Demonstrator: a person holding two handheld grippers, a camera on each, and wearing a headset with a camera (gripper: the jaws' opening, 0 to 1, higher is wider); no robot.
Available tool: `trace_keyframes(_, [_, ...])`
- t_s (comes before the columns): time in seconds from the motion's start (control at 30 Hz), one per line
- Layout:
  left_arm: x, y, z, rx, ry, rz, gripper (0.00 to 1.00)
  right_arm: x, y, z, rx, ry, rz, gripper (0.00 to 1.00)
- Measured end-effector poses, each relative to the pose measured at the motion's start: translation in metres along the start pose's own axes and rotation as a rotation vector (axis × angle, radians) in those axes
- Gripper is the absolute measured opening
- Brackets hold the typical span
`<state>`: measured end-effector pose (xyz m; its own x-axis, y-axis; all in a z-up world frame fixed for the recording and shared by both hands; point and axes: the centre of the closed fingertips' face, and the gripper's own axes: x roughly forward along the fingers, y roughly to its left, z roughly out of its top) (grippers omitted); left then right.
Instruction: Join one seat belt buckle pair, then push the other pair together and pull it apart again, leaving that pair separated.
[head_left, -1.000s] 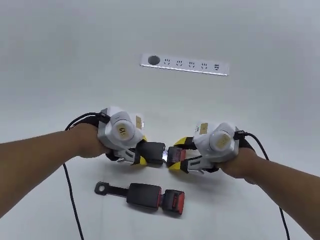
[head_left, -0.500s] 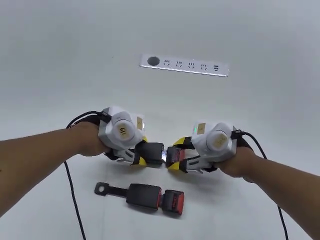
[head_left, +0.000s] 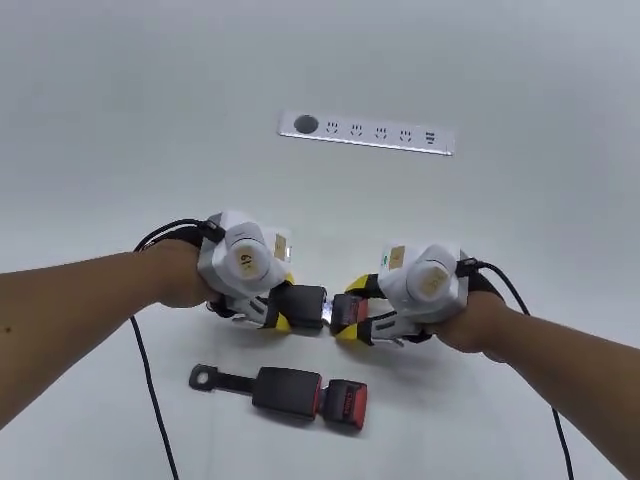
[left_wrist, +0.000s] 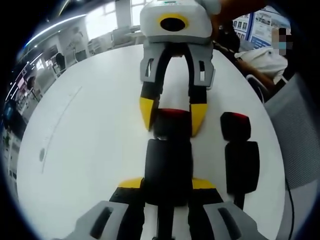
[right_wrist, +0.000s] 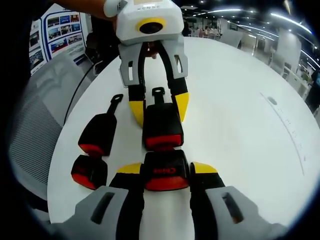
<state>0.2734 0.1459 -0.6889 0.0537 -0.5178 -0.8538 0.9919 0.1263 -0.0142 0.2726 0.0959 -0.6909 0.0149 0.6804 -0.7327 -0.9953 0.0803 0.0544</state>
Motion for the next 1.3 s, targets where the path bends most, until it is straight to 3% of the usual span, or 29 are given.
trace_keyframes(0.67, [0.001, 0.0, -0.004, 0.063, 0.037, -0.027, 0.33, -0.007, 0.0, -0.007, -0.011, 0.023, 0.0, 0.34])
trace_keyframes(1.3, [0.003, 0.002, -0.004, 0.032, 0.004, -0.026, 0.34, -0.022, -0.003, -0.028, -0.001, 0.018, 0.004, 0.35])
